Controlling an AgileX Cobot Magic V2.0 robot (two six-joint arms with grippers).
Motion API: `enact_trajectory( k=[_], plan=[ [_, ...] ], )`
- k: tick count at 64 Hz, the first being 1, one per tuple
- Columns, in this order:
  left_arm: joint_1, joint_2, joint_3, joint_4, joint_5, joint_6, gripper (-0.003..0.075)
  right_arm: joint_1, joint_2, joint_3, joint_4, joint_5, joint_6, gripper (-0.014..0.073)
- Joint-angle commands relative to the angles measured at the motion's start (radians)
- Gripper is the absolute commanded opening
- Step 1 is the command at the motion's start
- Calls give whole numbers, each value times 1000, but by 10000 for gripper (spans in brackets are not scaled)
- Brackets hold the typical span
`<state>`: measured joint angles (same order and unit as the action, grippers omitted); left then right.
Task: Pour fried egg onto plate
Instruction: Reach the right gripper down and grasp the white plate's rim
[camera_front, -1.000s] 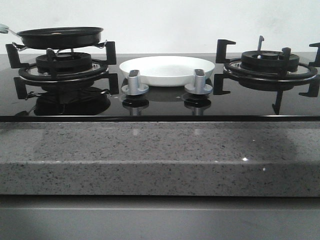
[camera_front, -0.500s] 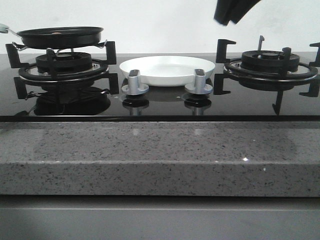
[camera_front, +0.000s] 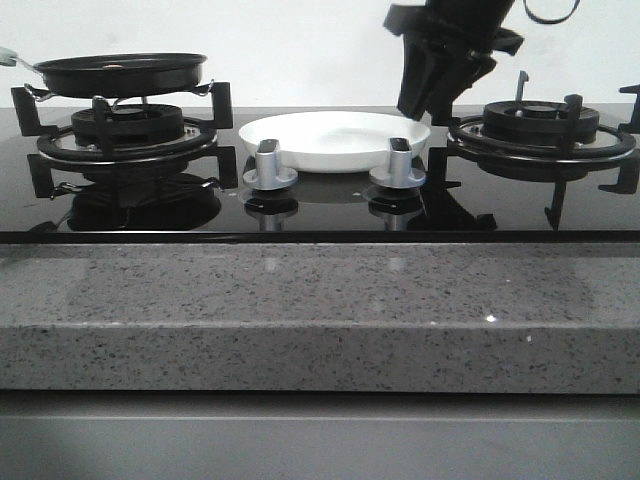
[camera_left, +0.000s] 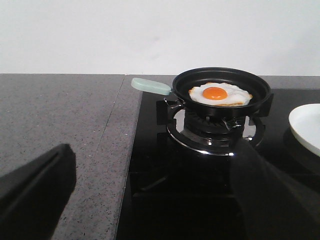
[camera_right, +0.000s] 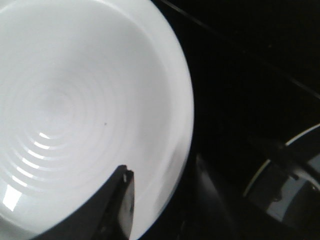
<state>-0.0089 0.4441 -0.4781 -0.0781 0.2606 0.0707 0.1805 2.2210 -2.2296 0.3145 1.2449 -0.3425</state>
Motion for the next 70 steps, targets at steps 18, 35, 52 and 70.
enact_trajectory(
  k=[18, 35, 52, 70],
  plan=[
    [2, 12, -38, -1, -85, -10, 618, 17, -30, -34, 32, 71, -25, 319],
    [2, 12, -38, -1, -85, -10, 618, 17, -28, -34, 41, 77, -25, 202],
    [2, 12, -38, -1, -85, -10, 618, 17, -28, -34, 41, 87, -25, -62],
    [2, 12, -38, -1, -85, -10, 618, 12, -42, -97, 41, 89, 73, -58]
  ],
)
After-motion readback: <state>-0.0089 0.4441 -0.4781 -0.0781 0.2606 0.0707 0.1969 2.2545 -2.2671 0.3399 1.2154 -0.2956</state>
